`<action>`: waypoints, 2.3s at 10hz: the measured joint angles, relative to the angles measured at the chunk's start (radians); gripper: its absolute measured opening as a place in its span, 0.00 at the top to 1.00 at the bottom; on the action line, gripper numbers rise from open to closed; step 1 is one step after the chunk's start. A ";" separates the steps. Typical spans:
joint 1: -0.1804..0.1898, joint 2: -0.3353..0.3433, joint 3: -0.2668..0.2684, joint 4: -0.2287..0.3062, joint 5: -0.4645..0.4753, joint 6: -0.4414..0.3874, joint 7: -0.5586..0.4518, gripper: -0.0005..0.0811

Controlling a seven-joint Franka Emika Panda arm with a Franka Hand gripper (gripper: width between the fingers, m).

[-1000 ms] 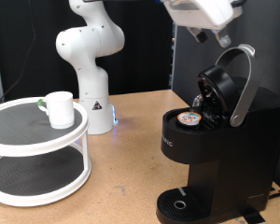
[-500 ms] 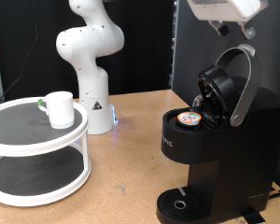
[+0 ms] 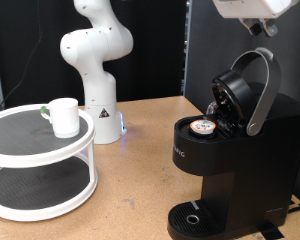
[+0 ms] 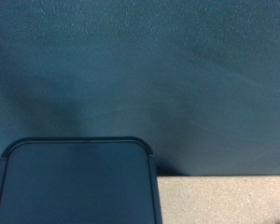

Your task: Make a cup of coffee with the keurig machine

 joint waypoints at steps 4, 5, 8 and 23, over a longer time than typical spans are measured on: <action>0.000 0.009 0.016 0.000 -0.002 0.006 0.022 0.90; 0.000 0.016 0.018 0.000 -0.004 0.009 0.031 0.97; 0.000 0.043 0.020 0.002 -0.004 0.029 0.037 0.99; 0.003 0.085 0.035 0.025 -0.004 0.004 0.037 0.99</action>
